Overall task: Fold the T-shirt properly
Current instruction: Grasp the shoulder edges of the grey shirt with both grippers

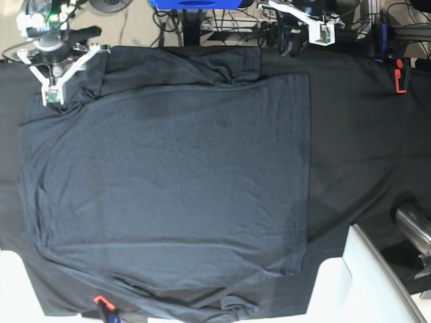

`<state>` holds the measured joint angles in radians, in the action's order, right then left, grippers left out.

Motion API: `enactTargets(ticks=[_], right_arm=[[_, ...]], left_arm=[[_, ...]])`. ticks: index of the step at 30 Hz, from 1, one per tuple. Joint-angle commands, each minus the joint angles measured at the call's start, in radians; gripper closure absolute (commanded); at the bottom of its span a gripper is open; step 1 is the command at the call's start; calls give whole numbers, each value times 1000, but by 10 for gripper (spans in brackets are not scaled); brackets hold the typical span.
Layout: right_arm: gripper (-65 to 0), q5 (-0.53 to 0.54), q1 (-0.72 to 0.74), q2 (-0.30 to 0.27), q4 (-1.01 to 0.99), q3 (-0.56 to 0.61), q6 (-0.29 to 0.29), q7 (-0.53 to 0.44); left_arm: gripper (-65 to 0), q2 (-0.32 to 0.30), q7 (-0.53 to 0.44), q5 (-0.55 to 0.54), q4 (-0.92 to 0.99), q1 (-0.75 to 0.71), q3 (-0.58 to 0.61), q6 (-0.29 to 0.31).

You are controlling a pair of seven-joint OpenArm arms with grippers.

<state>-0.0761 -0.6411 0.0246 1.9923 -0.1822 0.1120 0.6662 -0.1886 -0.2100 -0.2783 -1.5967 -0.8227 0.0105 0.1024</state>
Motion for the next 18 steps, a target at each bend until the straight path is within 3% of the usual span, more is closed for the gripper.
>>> enactTargets(ticks=[1,6,11,14,18], right_arm=[[-294,-4,-6,-1,17,-9,-5,-39],[-443,-3,-12,1,17,-7,-5,-159],[-488,5,11,2,15,-9,-7,-188],[-488,118,20,4,15,-23,-7,-188],[-489,407,39,1,5,-129,-5,-187]], left_arm=[[-143,-4,-19,-3,-8,-2,-2,1],[-143,-4,-19,23,-1,10,-2,1],[-143,4,-19,130,-1,12,-1,1],[-143,5,-18,127,0,30,1,1],[-143,27,-18,115,28,47,7,1]])
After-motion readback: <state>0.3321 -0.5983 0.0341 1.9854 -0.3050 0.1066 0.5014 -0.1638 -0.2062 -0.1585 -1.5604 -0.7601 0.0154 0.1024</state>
